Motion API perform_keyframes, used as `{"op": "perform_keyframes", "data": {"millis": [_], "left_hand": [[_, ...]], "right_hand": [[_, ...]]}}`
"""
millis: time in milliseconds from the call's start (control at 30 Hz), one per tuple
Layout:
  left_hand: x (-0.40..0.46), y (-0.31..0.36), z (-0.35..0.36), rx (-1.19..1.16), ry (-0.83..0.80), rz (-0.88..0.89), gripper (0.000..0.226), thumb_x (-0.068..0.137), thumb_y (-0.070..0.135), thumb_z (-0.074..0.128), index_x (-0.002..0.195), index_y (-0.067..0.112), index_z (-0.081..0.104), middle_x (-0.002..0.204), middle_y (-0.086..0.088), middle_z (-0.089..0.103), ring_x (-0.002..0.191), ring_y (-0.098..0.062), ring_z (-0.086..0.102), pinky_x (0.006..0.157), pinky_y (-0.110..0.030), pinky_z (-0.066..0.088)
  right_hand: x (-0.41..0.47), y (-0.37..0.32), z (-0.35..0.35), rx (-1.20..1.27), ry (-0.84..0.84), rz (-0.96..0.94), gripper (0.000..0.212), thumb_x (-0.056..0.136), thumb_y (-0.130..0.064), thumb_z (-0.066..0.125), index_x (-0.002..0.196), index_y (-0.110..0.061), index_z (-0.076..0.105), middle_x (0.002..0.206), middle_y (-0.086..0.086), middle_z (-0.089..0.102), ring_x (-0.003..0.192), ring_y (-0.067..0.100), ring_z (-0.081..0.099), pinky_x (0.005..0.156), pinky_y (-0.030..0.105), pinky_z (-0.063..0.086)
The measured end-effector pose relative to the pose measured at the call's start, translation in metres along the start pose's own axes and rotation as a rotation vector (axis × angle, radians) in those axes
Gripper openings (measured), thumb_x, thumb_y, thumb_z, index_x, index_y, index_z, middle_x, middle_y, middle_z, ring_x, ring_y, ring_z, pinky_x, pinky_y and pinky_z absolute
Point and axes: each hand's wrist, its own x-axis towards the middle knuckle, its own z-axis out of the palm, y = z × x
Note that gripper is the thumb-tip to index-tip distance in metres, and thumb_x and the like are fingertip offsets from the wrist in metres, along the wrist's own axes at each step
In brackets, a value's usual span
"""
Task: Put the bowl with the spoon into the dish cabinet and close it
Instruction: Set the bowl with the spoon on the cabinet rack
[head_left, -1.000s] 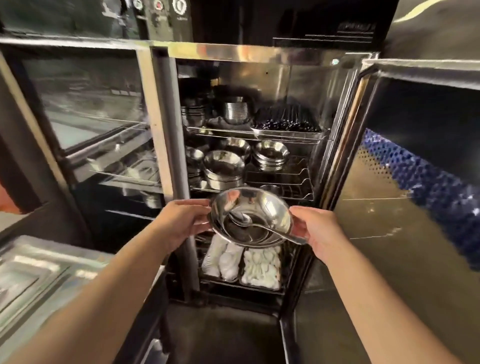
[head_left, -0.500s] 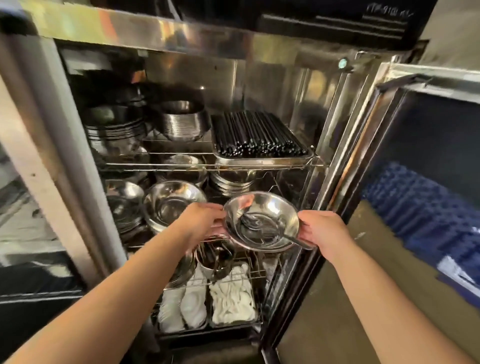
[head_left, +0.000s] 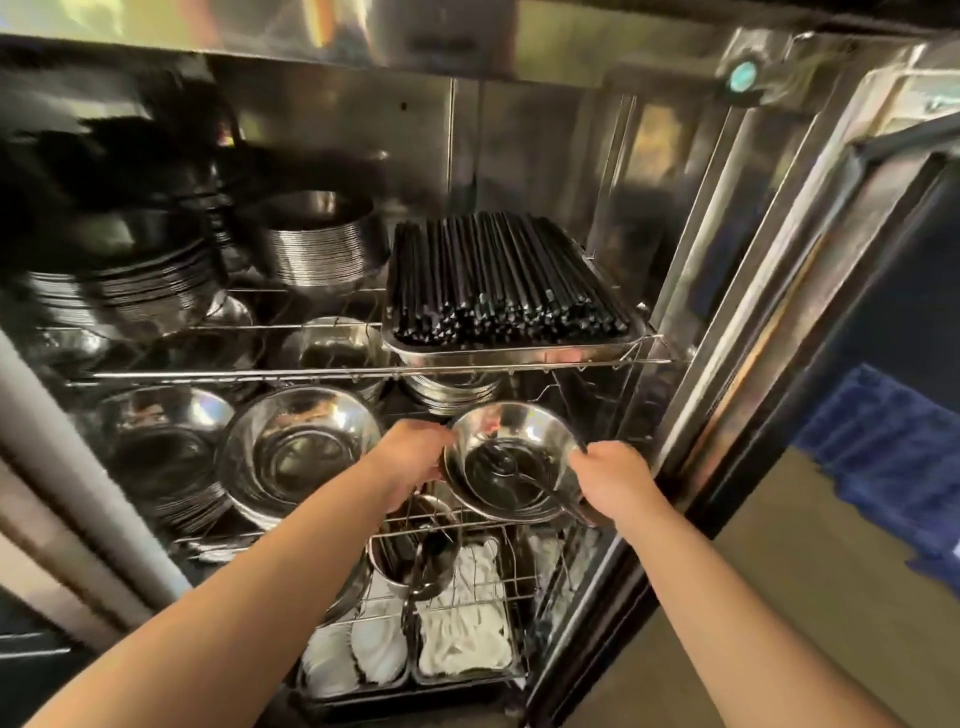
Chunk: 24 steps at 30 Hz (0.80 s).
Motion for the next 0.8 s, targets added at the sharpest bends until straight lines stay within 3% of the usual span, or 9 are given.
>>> {"op": "perform_keyframes", "data": {"millis": [67,133,233,300,400,533,633,733,800], "left_hand": [[0.013,0.0,0.007,0.01,0.054,-0.007,0.028,0.09,0.01,0.067,0.063,0.02,0.067,0.062,0.004,0.071,0.077,-0.016,0.064,0.066,-0.027,0.05],[0.026,-0.006,0.011,0.03,0.105,-0.015,0.026,0.089,0.011,0.069,0.066,0.022,0.064,0.07,0.003,0.065,0.075,-0.015,0.061,0.071,-0.027,0.052],[0.04,-0.015,0.014,0.088,0.083,-0.045,0.008,0.09,0.02,0.069,0.097,0.017,0.065,0.099,-0.003,0.067,0.1,-0.021,0.062,0.095,-0.038,0.052],[0.049,-0.021,0.015,0.111,0.071,-0.078,0.028,0.091,0.022,0.068,0.115,0.009,0.067,0.112,-0.009,0.069,0.109,-0.025,0.061,0.102,-0.041,0.049],[0.057,-0.029,0.018,0.062,0.096,-0.116,0.046,0.091,0.021,0.069,0.133,0.008,0.054,0.112,-0.003,0.061,0.101,-0.02,0.058,0.088,-0.033,0.05],[0.067,-0.036,0.018,0.063,0.077,-0.137,0.058,0.093,0.021,0.068,0.144,0.008,0.045,0.129,-0.005,0.054,0.107,-0.019,0.054,0.089,-0.032,0.045],[0.071,-0.039,0.018,0.039,0.086,-0.137,0.059,0.091,0.025,0.07,0.144,0.012,0.045,0.125,-0.004,0.055,0.108,-0.022,0.054,0.095,-0.035,0.044],[0.076,-0.042,0.017,0.059,0.103,-0.119,0.058,0.09,0.03,0.07,0.142,0.014,0.048,0.122,-0.003,0.055,0.106,-0.022,0.055,0.104,-0.039,0.043],[0.08,-0.044,0.017,0.054,0.108,-0.114,0.059,0.09,0.032,0.07,0.142,0.016,0.049,0.121,-0.002,0.055,0.104,-0.022,0.055,0.1,-0.037,0.043]], "right_hand": [[0.014,0.001,0.007,-0.005,-0.023,0.02,0.036,0.096,-0.029,0.053,0.064,-0.014,0.049,0.061,0.004,0.052,0.053,0.018,0.053,0.047,0.029,0.038],[0.025,0.003,0.014,0.015,-0.054,0.054,0.029,0.097,-0.031,0.052,0.075,-0.011,0.053,0.066,0.004,0.054,0.053,0.018,0.057,0.04,0.024,0.041],[0.036,0.007,0.025,0.043,-0.074,0.086,0.025,0.096,-0.032,0.053,0.093,-0.008,0.061,0.07,0.004,0.058,0.058,0.018,0.059,0.043,0.023,0.038],[0.043,0.01,0.031,0.057,-0.083,0.11,0.028,0.096,-0.031,0.054,0.095,-0.005,0.064,0.075,0.005,0.059,0.063,0.019,0.059,0.047,0.026,0.038],[0.051,0.014,0.038,0.026,-0.074,0.116,0.027,0.096,-0.032,0.054,0.085,-0.009,0.061,0.081,0.007,0.061,0.064,0.02,0.06,0.046,0.026,0.037],[0.058,0.017,0.044,-0.043,-0.045,0.095,0.032,0.098,-0.032,0.053,0.071,-0.016,0.048,0.073,0.002,0.052,0.06,0.015,0.052,0.045,0.026,0.031],[0.059,0.018,0.047,-0.071,-0.033,0.091,0.032,0.099,-0.031,0.052,0.07,-0.018,0.047,0.075,0.0,0.052,0.062,0.012,0.051,0.046,0.025,0.03],[0.059,0.02,0.048,-0.088,-0.031,0.076,0.029,0.099,-0.032,0.052,0.074,-0.018,0.051,0.08,0.0,0.054,0.063,0.01,0.05,0.046,0.025,0.031],[0.06,0.02,0.049,-0.09,-0.041,0.07,0.025,0.099,-0.033,0.053,0.087,-0.013,0.059,0.089,0.004,0.058,0.066,0.01,0.051,0.048,0.025,0.033]]}}
